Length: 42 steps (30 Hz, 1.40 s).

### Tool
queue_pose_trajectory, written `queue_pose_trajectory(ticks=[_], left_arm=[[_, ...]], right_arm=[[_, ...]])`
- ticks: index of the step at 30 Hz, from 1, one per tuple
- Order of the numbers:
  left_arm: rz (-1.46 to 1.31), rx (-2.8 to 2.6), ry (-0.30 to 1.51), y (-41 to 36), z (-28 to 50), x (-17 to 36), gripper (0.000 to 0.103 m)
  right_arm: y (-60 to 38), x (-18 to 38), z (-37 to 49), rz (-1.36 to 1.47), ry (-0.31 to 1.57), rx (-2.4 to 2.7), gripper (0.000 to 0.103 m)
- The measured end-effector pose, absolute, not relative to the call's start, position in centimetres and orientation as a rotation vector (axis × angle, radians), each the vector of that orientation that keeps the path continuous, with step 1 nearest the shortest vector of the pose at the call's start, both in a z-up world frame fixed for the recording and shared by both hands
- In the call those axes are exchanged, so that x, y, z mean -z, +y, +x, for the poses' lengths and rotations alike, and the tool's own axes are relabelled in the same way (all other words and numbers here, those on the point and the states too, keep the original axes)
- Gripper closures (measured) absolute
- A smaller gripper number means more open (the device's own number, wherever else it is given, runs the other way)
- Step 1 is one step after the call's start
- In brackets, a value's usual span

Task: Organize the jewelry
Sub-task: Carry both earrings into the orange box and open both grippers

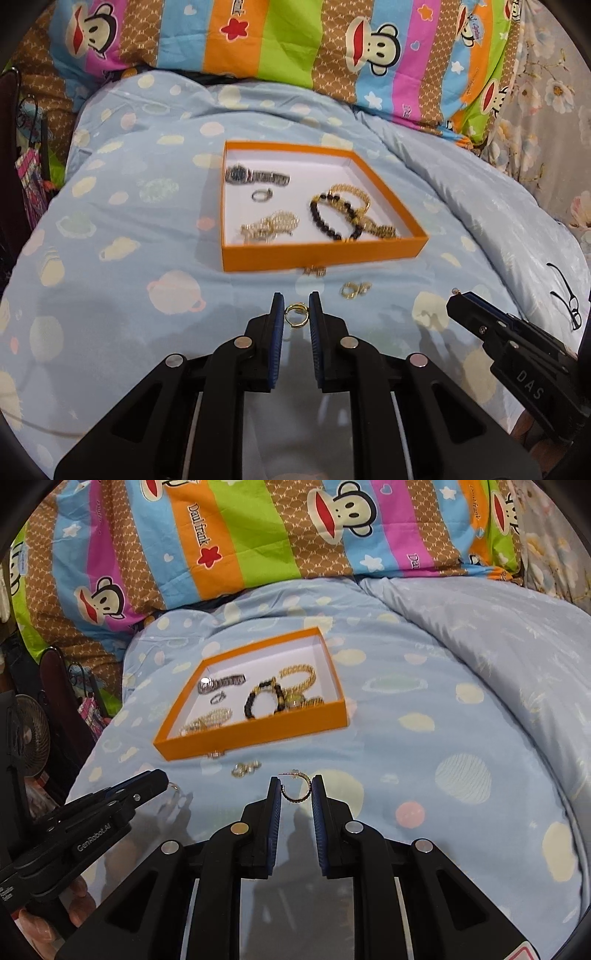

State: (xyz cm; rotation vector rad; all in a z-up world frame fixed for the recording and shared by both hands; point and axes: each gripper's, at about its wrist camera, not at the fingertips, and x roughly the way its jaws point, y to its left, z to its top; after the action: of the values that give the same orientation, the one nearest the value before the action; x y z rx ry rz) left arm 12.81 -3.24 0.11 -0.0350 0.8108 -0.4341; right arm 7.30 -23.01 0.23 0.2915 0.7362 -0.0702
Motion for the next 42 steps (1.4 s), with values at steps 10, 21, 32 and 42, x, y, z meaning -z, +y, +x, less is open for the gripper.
queue_pose_trajectory(ticks=[10,21,32,42], left_arm=[[-0.015,0.393,0.71,-4.0,16.8,-3.9,0.09],[-0.019,0.333,0.694,-3.8,22.4,-4.0,0.09],[-0.017,0.311,0.724,-5.3,26.5,-1.8,0.09],[-0.02,0.3,0.749,-5.6,28.8,0.0,0.09]], right_arm=[[-23.6,-3.3,12.5,0.269,0.672,0.024,0.087],[-23.0,-3.7,18.7,0.249,0.667,-0.021,0.087],[-23.1,-1.6,23.7,0.293,0.687,-0.045,0.087],[-23.0,0.3,26.2,0.298,0.712,-0.049,0.087]])
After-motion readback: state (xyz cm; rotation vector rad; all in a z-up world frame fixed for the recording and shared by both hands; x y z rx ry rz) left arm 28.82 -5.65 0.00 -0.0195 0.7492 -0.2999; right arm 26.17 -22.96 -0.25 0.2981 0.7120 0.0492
